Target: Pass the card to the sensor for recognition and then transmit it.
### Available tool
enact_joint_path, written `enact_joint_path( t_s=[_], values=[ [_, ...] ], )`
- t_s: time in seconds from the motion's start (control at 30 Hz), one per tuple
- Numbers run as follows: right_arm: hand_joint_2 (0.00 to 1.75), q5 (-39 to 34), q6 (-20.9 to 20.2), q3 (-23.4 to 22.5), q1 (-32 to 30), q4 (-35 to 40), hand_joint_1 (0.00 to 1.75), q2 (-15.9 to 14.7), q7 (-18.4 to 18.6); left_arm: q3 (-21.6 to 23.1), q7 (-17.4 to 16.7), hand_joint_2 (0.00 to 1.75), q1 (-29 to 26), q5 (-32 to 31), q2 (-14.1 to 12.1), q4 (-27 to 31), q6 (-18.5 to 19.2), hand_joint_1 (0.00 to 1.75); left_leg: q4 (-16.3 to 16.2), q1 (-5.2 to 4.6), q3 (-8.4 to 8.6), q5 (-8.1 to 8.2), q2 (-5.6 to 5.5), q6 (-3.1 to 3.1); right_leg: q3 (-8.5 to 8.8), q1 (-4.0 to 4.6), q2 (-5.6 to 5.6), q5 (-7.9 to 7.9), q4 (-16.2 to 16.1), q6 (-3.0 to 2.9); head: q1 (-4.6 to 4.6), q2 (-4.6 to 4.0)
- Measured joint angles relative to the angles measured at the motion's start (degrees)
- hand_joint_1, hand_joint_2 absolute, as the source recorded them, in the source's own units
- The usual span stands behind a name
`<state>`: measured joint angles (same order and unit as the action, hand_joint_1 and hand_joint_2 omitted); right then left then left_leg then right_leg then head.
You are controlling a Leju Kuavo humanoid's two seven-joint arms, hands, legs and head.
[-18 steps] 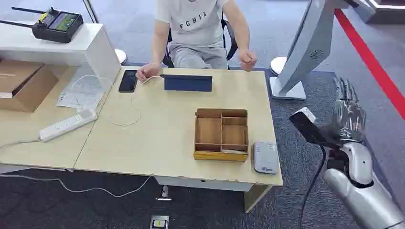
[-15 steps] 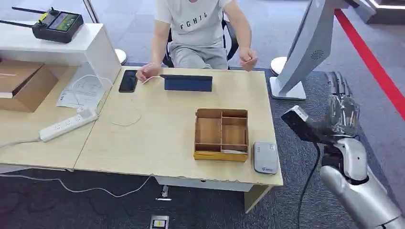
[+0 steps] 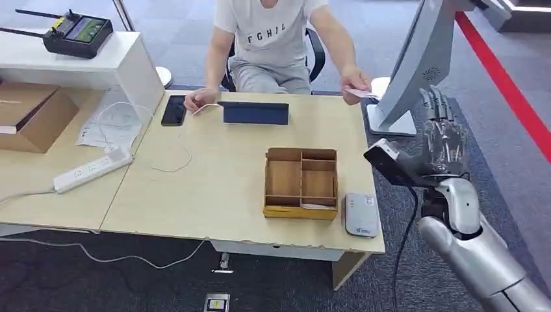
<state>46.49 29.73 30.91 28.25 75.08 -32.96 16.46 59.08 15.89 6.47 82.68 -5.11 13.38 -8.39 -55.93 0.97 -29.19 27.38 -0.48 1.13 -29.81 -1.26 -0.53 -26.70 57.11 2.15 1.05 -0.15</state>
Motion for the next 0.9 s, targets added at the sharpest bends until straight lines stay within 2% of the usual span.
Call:
enact_joint_path(
  t_s=[0.2,0.23,0.27,0.3,0.9],
  values=[
    [1.75,0.3,0.9,1.6,1.4,-2.8,0.0,0.7,-0.7,0.6,-0.3,1.75,0.5,0.0,0.0,0.0,0.0,0.0,0.0,0.0,-0.01,0.0,0.0,0.0,0.0,0.0,0.0,0.0,0.0,0.0,-0.02,0.0],
    [0.0,0.0,0.9,1.9,1.6,-3.5,0.0,0.8,-1.1,0.8,-0.3,1.75,0.6,0.0,0.0,0.0,-0.1,0.0,0.0,0.0,-0.01,0.0,0.0,0.0,0.0,0.0,0.0,0.01,0.0,0.01,0.0,0.0],
    [0.0,-0.2,1.0,1.9,1.7,-3.7,0.0,0.9,-1.3,0.8,-0.4,1.75,0.7,0.0,0.0,0.0,-0.2,0.0,0.0,0.0,-0.01,0.0,0.0,0.0,0.0,0.0,0.0,0.01,0.0,0.01,0.0,0.0],
    [1.75,-0.6,1.2,2.3,2.1,-4.7,0.0,1.2,-2.1,0.9,-0.5,1.75,0.7,0.1,0.0,0.0,-0.4,0.0,0.0,0.0,0.0,0.0,0.0,0.0,0.0,0.0,0.0,0.01,0.0,0.01,-0.02,0.0],
    [1.75,-0.7,3.3,5.4,5.6,-15.4,0.0,5.1,-4.5,1.0,-1.4,1.75,0.7,1.1,0.0,0.0,-1.0,0.0,0.0,0.0,-0.02,0.0,0.0,0.0,-0.01,0.0,0.0,0.01,0.0,0.01,0.0,0.0]
  ],
)
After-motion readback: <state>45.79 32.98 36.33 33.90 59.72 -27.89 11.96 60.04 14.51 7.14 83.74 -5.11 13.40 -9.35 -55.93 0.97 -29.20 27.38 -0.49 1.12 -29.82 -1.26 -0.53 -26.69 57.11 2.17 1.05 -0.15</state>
